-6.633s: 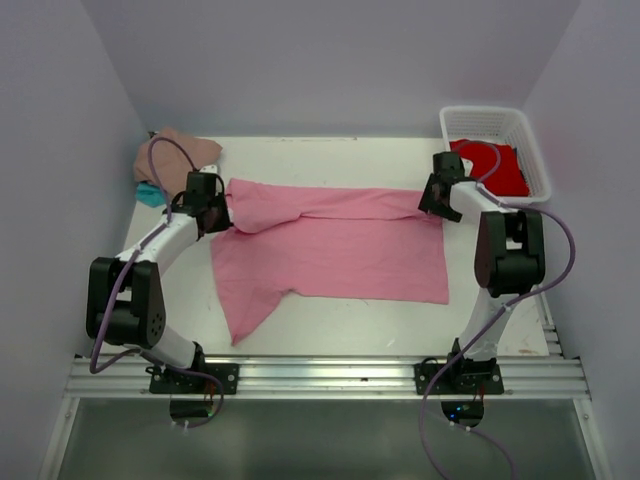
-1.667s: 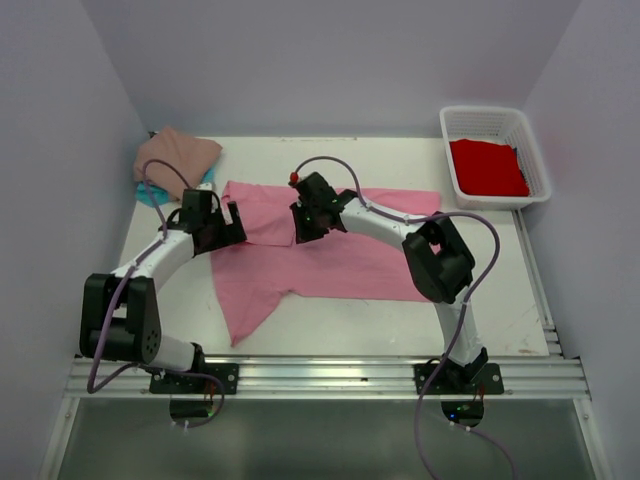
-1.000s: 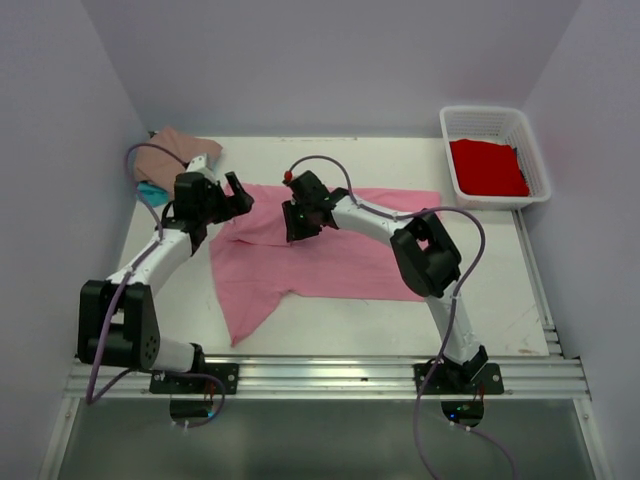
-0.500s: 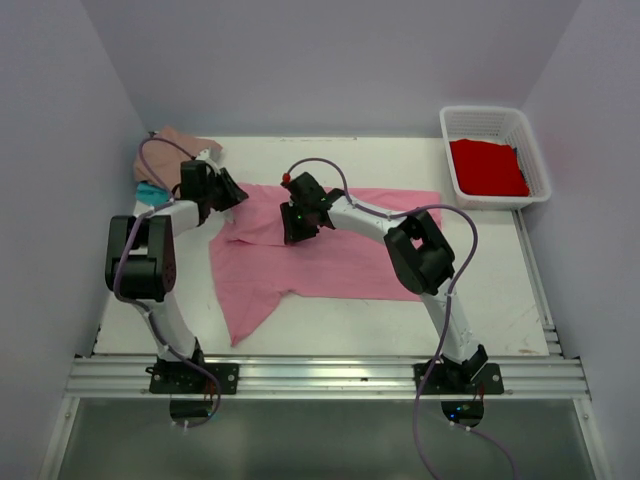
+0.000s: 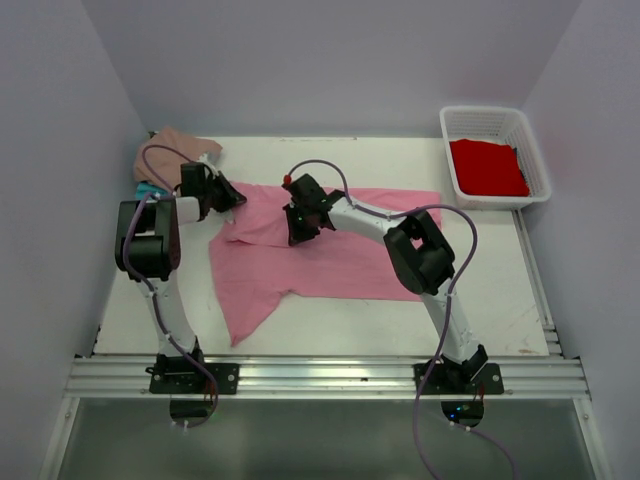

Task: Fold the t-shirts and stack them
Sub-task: Fold the flattened tshirt in 1/3 of the way

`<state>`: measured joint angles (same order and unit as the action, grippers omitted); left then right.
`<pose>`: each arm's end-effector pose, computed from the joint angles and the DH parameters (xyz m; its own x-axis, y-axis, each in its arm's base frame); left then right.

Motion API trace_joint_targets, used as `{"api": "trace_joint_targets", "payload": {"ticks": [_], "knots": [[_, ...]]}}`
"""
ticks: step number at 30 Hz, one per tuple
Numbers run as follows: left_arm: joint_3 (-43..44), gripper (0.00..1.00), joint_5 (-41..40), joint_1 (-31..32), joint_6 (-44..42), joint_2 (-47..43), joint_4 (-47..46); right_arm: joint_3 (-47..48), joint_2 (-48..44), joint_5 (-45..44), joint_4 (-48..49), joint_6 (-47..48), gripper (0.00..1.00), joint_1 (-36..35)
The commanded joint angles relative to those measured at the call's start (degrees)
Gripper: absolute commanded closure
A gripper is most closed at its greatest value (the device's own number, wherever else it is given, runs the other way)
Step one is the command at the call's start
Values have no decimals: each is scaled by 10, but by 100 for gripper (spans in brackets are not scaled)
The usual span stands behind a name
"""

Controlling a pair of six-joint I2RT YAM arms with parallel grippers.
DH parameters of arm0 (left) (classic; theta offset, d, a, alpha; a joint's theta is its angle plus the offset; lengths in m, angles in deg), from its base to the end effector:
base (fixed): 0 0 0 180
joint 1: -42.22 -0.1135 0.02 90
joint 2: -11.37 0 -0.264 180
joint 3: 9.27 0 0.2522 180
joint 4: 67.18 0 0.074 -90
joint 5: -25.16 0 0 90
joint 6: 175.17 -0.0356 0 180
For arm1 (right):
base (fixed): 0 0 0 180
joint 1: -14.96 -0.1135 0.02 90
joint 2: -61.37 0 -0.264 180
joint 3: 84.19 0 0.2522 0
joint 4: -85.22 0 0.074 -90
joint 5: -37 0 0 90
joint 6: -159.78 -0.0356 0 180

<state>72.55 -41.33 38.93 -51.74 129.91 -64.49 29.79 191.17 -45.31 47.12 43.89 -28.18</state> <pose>0.4308 0.0105 0.1269 -0.6695 -0.5445 -0.5053 -0.1363 0.7587 -0.6370 0.3587 0.3426 0.1593 -0.8515 -0.2049 -0.4826 -0.4039 0.8434 0.3544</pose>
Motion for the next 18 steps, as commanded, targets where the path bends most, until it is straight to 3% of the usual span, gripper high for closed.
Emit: {"api": "trace_joint_targets", "payload": {"ticks": [1,18], "knots": [[18,96,7,-8,5,19,-27,-12,-23,5,11,0,97,-3],[36,100,-2,-27,3,63,-25,-80,-108,-34,-2,29,100,-4]]}}
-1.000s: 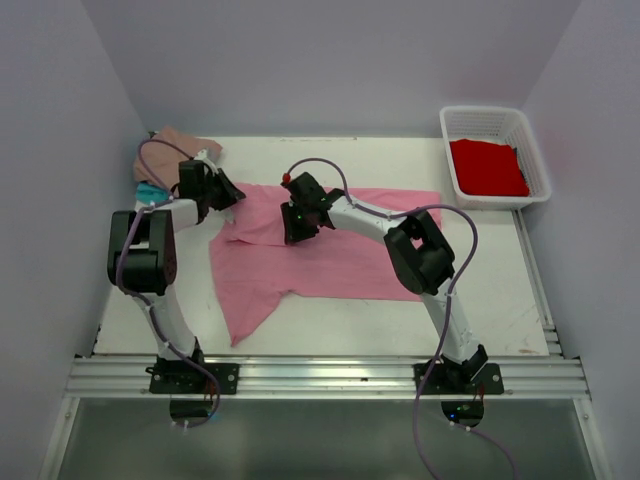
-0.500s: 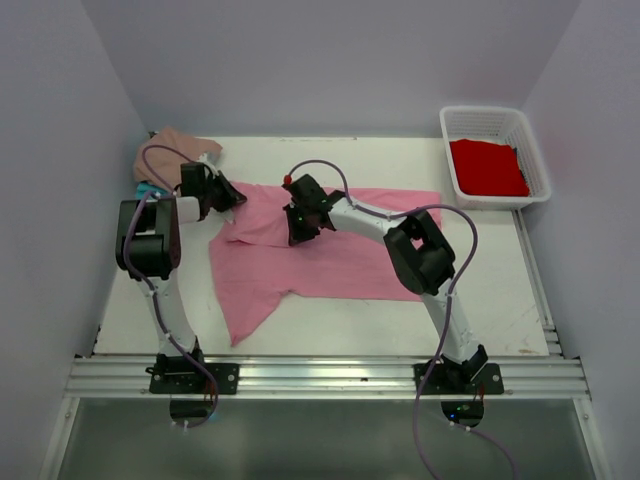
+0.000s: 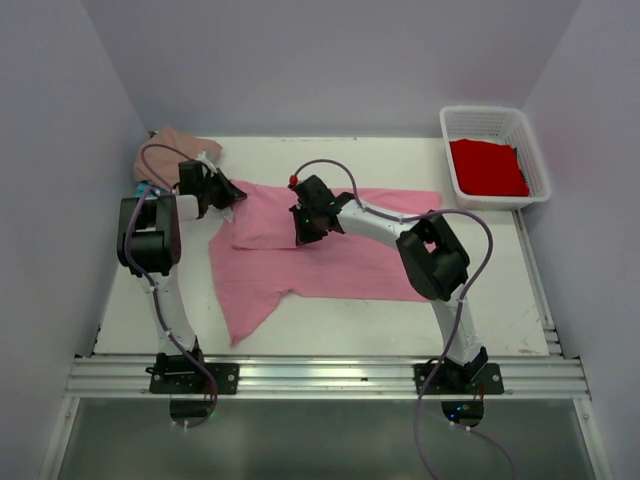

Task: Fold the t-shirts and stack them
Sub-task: Fold the flattened tshirt in 1/3 of the way

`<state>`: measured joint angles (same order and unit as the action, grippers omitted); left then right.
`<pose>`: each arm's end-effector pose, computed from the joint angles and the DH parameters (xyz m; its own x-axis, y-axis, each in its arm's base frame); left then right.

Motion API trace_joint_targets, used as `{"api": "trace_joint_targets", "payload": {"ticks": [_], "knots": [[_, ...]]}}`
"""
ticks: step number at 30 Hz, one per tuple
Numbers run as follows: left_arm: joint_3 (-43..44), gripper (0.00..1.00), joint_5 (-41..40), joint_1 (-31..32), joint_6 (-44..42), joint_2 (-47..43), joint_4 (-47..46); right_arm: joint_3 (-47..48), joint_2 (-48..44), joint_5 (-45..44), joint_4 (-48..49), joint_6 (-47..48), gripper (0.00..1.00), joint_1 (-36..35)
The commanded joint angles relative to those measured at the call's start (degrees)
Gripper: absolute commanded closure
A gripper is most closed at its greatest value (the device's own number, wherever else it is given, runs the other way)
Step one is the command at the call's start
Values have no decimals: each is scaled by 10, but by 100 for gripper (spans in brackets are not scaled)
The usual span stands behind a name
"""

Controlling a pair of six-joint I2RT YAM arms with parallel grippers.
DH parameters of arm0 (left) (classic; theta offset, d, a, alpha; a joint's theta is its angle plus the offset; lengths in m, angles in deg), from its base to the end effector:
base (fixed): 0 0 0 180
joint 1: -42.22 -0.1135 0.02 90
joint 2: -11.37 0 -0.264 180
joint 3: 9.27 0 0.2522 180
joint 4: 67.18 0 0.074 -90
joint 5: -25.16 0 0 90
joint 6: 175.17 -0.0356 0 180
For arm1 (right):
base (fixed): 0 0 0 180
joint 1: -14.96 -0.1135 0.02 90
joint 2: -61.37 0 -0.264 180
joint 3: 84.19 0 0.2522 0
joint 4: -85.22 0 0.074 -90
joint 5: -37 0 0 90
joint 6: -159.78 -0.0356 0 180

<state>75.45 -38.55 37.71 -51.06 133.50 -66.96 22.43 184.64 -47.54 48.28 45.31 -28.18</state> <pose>0.4445 0.0192 0.1192 -0.6605 -0.5564 -0.5041 -0.1102 0.7359 -0.6680 0.3417 0.3248 0.1739 -0.8335 -0.2160 -0.5085 -0.4138 0.8539 0.3156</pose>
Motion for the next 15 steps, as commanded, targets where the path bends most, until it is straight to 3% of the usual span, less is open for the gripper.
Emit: {"api": "trace_joint_targets", "payload": {"ticks": [1,2,4,5,6,8,15], "knots": [[8,100,-29,-16,-4,26,1,-7,-43,-11,-14,14,100,-4],[8,100,-30,-16,-4,25,2,-8,-44,-11,-15,15,100,-3],[8,100,-31,-17,-6,23,3,-11,-45,-12,-19,15,90,-3],[8,100,-32,-17,-8,23,5,-14,-47,-12,-20,15,81,-3],[8,100,-32,-17,-8,20,7,-16,-48,-12,-20,15,61,-3],[4,99,-32,-19,-10,13,8,-21,-55,-14,-27,15,46,-3],[-13,97,-56,-21,-28,-103,40,-75,-174,-79,-50,27,40,-1]]}}
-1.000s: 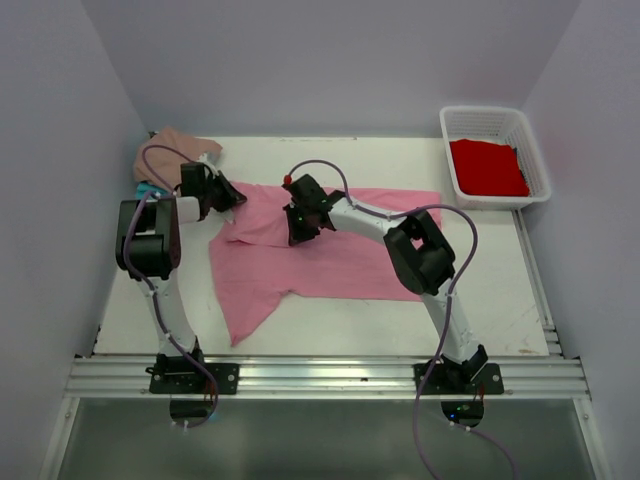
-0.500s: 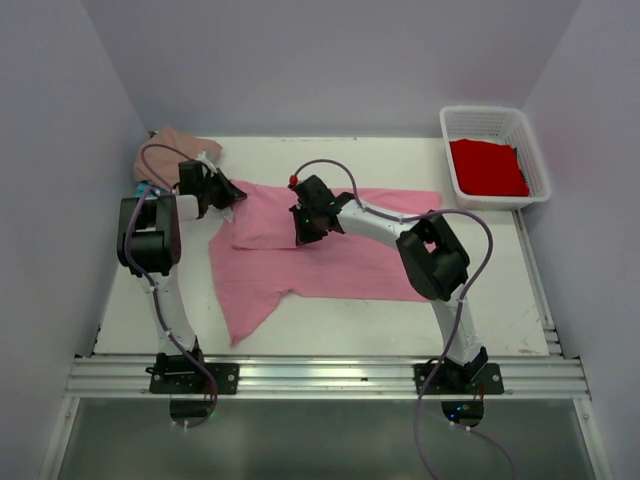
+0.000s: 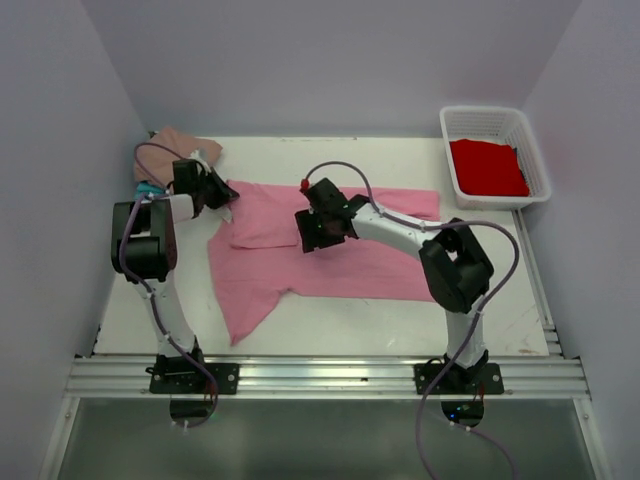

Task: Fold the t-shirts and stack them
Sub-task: Fold the flattened tshirt in 1/3 of the way, then grap the side of the flattened tshirt closest away from the robot with both arms

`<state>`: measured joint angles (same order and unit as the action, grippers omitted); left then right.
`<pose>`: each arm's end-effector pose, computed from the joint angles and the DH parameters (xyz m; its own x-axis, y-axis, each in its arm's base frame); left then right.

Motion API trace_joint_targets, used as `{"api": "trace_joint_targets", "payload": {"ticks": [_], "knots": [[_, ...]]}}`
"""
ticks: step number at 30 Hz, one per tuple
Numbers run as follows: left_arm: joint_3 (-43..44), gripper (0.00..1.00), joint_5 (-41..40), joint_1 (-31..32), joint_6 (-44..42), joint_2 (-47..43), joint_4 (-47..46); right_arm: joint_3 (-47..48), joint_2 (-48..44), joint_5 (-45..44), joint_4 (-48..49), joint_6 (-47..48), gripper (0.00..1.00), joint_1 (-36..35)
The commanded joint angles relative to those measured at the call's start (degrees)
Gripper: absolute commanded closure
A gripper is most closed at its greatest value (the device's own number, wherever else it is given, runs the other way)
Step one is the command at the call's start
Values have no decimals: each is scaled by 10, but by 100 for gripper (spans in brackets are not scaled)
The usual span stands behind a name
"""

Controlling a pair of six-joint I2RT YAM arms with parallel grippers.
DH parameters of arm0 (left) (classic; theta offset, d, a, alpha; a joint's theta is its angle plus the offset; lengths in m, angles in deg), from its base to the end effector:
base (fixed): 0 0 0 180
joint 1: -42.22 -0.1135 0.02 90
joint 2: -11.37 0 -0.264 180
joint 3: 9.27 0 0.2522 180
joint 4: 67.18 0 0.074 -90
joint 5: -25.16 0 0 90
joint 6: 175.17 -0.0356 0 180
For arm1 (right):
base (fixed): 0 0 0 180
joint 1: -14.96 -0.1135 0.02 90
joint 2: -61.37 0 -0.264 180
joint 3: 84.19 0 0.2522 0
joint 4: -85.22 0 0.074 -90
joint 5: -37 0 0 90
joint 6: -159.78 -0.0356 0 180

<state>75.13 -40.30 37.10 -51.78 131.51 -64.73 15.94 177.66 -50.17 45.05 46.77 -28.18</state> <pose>0.4404 0.0246 0.1287 -0.6484 -0.5607 -0.5149 -0.1352 0.7505 -0.6469 0.3198 0.3021 0.1888 -0.8337 -0.2462 -0.4942 -0.4096 0.8760 0.2545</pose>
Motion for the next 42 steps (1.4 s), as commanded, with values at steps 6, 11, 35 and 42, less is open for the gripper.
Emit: {"api": "trace_joint_targets", "payload": {"ticks": [6,11,35,42], "knots": [[-73,96,-81,-15,-40,-258,111,-35,-214,-283,-129,-9,75,16],[-198,59,-29,6,-46,-429,214,-129,-312,-328,-170,-40,100,45],[-268,30,-207,357,-9,-548,760,-291,-489,-246,-154,-71,88,75],[-249,30,-230,395,-9,-490,787,-307,-497,-223,-130,-57,88,84]]}}
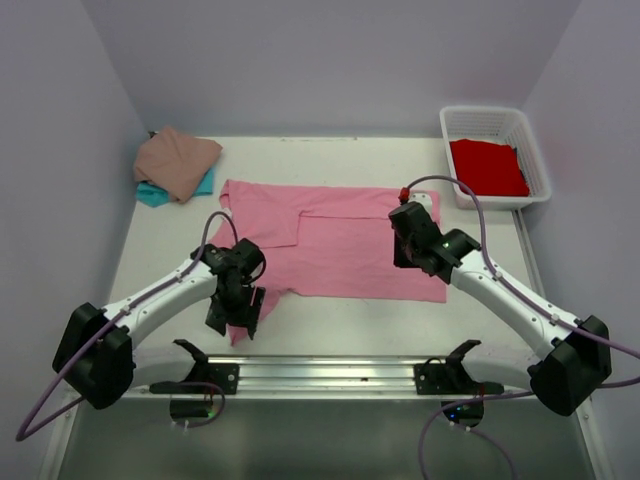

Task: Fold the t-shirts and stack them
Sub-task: Grap the side of the flattened tshirt closest away from the robot with both arms

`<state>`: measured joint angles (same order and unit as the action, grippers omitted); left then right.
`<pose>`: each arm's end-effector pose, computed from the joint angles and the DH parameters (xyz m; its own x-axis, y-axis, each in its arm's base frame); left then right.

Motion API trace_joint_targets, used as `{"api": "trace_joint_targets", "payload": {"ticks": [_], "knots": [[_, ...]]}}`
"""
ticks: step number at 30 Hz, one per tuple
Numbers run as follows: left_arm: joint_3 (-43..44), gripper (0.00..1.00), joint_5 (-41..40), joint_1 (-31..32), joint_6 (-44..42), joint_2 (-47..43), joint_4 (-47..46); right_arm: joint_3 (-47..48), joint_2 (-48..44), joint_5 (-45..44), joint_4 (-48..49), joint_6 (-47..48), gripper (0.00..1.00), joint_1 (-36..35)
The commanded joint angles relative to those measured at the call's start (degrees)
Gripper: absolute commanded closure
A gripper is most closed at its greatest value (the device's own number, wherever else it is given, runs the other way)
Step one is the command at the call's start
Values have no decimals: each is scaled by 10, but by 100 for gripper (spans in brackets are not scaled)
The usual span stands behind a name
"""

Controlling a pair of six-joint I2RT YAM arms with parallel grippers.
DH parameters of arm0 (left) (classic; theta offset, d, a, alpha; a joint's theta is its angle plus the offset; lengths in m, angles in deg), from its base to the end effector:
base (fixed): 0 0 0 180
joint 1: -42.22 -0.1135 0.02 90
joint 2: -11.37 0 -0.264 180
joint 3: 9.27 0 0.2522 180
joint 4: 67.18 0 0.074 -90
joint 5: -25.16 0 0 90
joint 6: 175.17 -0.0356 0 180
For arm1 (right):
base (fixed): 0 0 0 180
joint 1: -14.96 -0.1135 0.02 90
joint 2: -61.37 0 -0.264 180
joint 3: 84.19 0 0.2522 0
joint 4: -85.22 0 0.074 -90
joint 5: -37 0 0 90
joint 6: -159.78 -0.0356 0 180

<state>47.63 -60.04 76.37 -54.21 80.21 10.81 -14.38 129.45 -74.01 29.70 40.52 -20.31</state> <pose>0.1403 -0.0988 0.1980 -0.9975 0.0572 0.0420 0.0540 0.9959 -0.0724 0.2008 0.1264 0.2795 -0.7537 0.0258 -0.6568 0.0026 0.9993 0.0364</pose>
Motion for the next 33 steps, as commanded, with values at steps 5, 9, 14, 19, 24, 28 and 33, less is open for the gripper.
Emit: {"api": "trace_joint_targets", "payload": {"ticks": [5,9,14,19,24,28,33], "knots": [[46,30,-66,5,6,78,19,-11,-21,21,27,17,89,16],[22,35,-30,6,-10,112,-12,-19,-34,23,30,20,91,29],[10,51,-7,14,-18,120,-19,-26,-41,22,31,20,92,38],[11,51,-14,38,-5,153,-3,-24,-45,21,24,22,93,43],[16,48,-36,49,23,174,26,-24,-57,20,20,27,93,48],[20,46,-45,48,30,187,33,-23,-59,21,20,35,94,51],[6,52,-43,48,30,215,10,-21,-62,23,20,40,96,53]]}}
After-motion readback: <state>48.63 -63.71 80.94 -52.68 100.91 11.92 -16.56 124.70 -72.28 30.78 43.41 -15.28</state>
